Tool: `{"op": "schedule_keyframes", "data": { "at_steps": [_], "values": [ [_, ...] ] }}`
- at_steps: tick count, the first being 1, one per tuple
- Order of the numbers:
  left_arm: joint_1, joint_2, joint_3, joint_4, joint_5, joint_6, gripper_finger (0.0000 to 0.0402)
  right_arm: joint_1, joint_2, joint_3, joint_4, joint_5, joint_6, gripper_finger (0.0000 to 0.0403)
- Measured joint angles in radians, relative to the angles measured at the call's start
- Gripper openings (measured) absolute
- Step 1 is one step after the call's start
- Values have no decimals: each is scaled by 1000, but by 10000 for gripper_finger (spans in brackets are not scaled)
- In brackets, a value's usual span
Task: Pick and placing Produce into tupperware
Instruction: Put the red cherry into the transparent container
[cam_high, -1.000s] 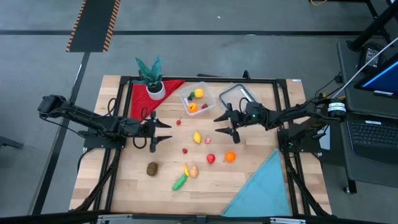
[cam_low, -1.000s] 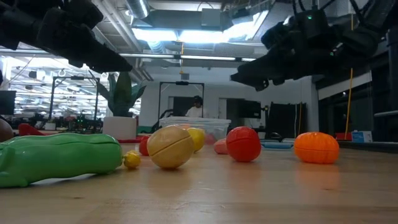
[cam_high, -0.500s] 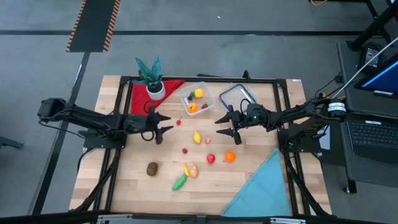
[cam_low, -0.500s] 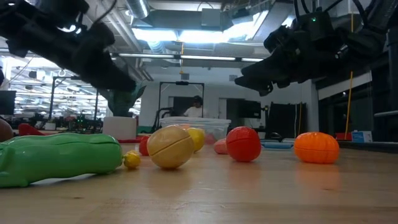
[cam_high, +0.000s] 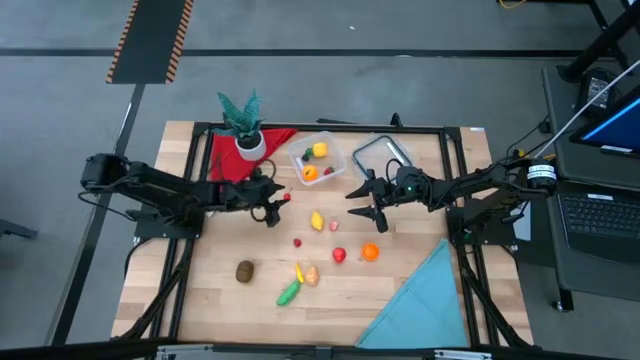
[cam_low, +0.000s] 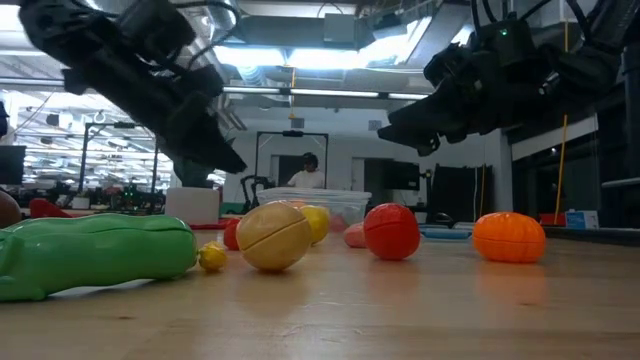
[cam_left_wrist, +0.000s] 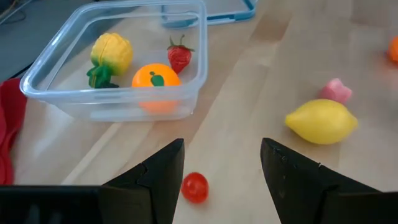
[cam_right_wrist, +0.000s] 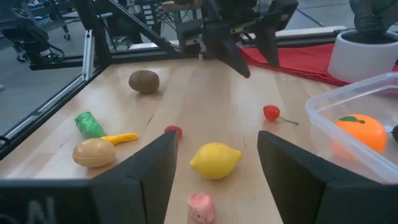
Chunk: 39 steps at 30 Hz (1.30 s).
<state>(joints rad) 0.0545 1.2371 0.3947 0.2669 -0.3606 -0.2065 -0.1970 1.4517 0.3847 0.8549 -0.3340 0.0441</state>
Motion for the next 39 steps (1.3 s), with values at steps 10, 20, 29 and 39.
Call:
{"op": "schedule_keyframes", "data": {
  "at_steps": [10,20,29,39],
  "values": [
    [7,82,63,-2,15,5,204,0,0,0,-32,0,0,225],
    [7,81,63,-55,14,-18,204,0,0,0,-31,0,0,225],
    [7,81,63,-161,3,-78,204,0,0,0,-31,1,0,225],
    [7,128,62,-158,-47,-159,204,0,0,0,-31,1,0,225]
  ]
}}
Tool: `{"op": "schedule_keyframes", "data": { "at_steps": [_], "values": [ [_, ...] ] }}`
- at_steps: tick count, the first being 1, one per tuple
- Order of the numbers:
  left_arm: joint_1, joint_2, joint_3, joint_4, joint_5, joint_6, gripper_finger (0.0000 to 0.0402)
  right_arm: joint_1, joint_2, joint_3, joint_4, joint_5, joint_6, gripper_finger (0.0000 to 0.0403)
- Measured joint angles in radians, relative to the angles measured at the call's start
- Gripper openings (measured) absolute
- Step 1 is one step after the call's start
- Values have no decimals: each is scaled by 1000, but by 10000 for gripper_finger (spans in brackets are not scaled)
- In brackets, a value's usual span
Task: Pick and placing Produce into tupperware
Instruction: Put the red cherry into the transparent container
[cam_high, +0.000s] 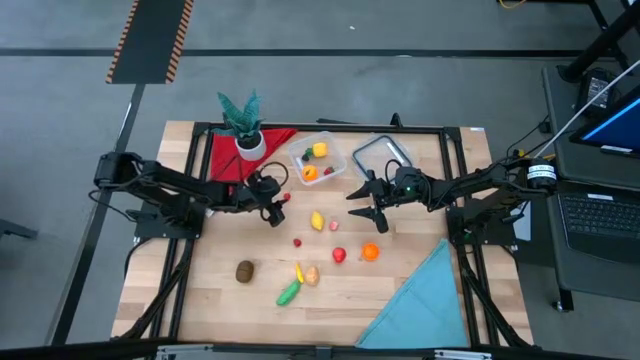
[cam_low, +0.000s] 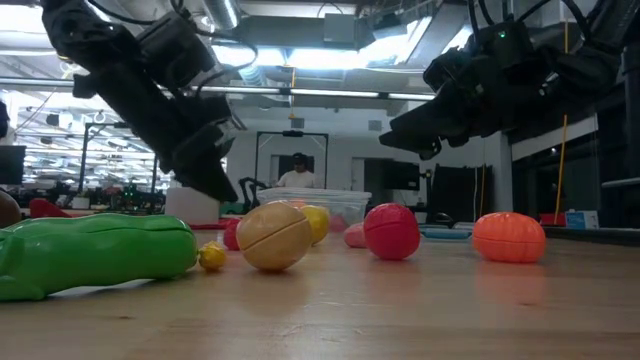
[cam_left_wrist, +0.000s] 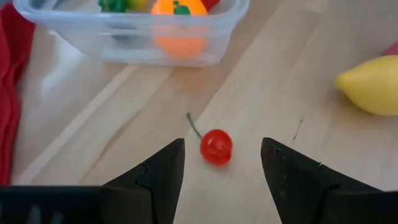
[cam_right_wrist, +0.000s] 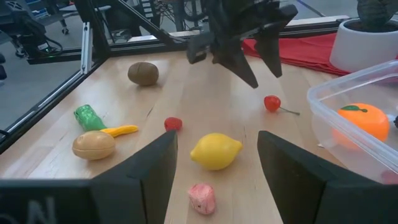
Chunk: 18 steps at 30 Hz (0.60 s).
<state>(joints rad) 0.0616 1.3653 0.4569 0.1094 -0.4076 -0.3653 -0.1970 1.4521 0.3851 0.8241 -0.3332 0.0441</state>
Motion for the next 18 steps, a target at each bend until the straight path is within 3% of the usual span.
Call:
{"op": "schedule_keyframes", "data": {
  "at_steps": [18],
  "values": [
    [1,248,1,198,-13,-3,204,0,0,0,-23,0,-3,225]
  ]
}}
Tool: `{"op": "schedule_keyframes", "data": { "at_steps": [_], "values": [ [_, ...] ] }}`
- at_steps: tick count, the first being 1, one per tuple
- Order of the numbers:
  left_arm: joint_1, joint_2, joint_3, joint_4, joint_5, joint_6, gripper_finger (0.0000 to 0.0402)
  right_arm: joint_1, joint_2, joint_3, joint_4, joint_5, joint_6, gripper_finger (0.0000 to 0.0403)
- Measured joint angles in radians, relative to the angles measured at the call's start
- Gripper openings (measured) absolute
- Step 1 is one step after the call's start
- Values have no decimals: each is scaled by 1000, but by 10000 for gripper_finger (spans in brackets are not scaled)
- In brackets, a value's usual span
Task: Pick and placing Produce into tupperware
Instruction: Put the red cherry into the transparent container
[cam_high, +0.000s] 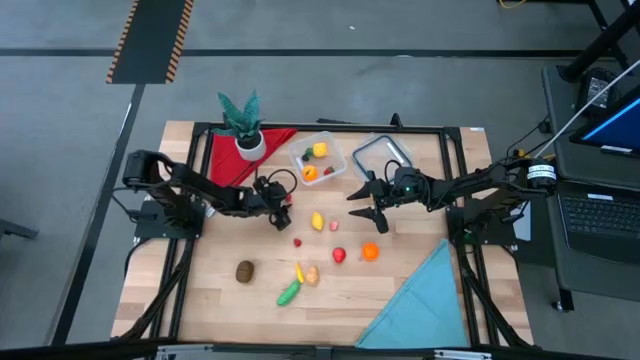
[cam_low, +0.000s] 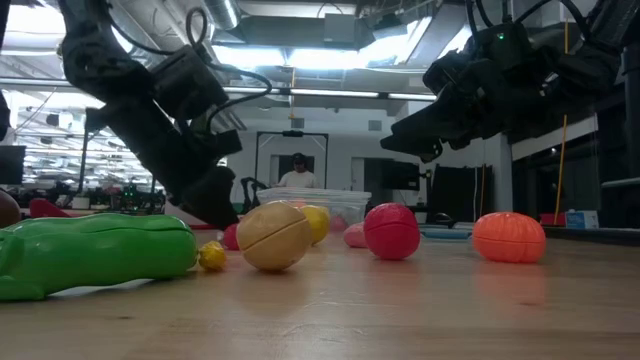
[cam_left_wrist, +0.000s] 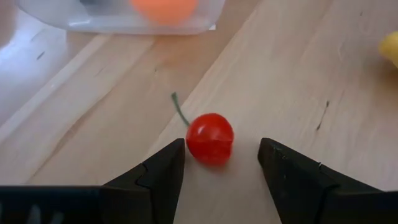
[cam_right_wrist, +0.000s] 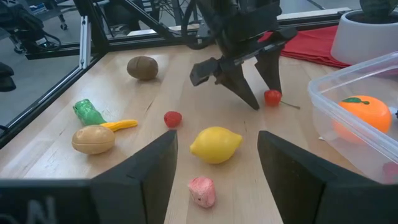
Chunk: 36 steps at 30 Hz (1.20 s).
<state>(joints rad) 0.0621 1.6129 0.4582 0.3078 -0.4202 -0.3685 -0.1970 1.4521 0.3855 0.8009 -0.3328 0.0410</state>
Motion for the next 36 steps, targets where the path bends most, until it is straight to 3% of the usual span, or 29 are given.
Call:
{"op": "schedule_keyframes", "data": {
  "at_steps": [26,36],
  "values": [
    [13,7,-1,15,-68,5,203,0,0,0,-9,0,3,225],
    [57,6,-1,16,-2,4,156,0,0,0,-10,0,3,225]
  ]
}}
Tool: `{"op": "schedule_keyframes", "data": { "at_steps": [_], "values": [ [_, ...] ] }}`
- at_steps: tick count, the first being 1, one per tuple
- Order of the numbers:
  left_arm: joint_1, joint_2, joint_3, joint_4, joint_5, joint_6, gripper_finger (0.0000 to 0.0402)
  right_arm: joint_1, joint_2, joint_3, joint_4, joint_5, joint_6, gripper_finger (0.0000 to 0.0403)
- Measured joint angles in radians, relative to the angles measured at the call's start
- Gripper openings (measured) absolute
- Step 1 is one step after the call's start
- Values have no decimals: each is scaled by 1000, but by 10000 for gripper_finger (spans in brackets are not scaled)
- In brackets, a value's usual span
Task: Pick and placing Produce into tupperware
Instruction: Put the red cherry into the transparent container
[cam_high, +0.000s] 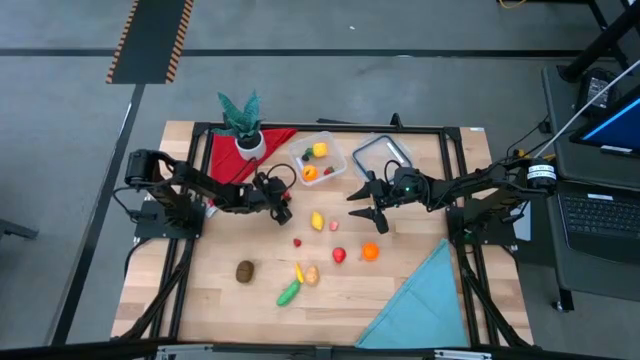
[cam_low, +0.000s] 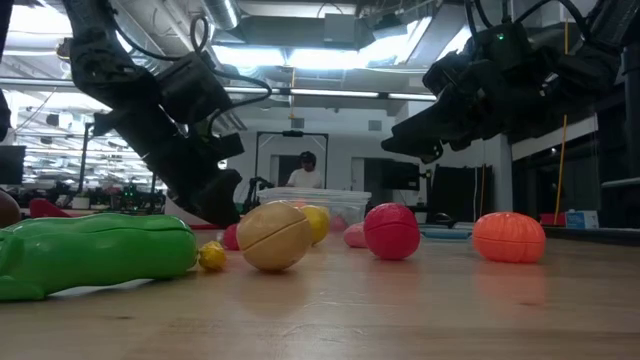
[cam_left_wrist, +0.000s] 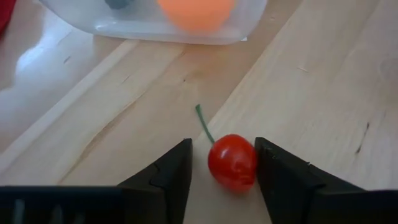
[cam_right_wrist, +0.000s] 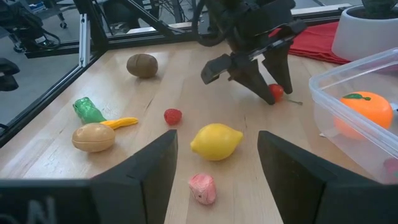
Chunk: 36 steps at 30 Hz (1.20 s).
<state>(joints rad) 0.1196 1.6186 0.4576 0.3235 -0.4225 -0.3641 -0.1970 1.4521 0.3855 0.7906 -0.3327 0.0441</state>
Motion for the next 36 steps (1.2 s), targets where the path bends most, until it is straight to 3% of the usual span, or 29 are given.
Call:
{"op": "schedule_keyframes", "data": {
  "at_steps": [9,18,24,36],
  "values": [
    [1,-1,1,-20,-3,7,84,0,0,0,-1,0,0,225],
    [3,-11,0,-34,10,28,96,0,0,0,-3,0,4,225],
    [3,-53,-3,-68,24,46,83,0,0,0,-12,0,4,225],
    [1,-321,-3,-176,25,147,84,0,0,0,-19,0,4,225]
  ]
}}
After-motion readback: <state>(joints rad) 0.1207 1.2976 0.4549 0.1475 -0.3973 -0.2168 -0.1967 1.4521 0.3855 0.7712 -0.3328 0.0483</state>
